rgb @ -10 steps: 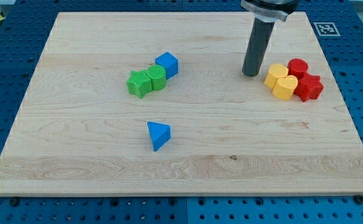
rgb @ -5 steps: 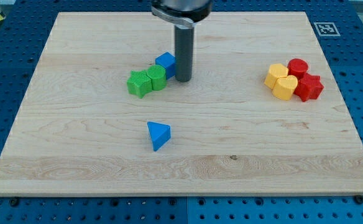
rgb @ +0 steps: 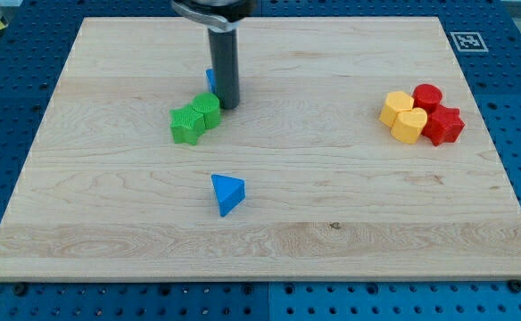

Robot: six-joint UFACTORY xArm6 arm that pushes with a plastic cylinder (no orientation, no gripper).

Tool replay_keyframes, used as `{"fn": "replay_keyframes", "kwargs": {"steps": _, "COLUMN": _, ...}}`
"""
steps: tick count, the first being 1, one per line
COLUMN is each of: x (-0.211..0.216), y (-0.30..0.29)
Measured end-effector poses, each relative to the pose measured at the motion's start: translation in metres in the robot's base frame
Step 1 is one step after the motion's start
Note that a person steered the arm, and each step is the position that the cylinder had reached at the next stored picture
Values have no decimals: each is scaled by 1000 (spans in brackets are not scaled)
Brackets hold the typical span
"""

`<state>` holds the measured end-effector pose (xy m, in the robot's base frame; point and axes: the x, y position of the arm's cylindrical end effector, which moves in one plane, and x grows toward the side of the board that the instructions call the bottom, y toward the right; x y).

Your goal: Move the blue cube towards the top left

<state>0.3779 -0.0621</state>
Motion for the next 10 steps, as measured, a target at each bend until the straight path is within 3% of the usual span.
{"fn": "replay_keyframes", "kwargs": {"steps": 1, "x": -7, "y": -7}}
{"fn": "replay_keyframes", "kwargs": {"steps": 2, "x": -9, "y": 35}}
{"fn": "replay_keyframes", "kwargs": {"steps": 3, "x": -12, "y": 35}}
{"fn": "replay_keyframes", "kwargs": {"steps": 4, "x": -33, "y": -7}}
{"fn": "replay_keyframes", "kwargs": {"steps": 10, "x": -64, "y": -33}}
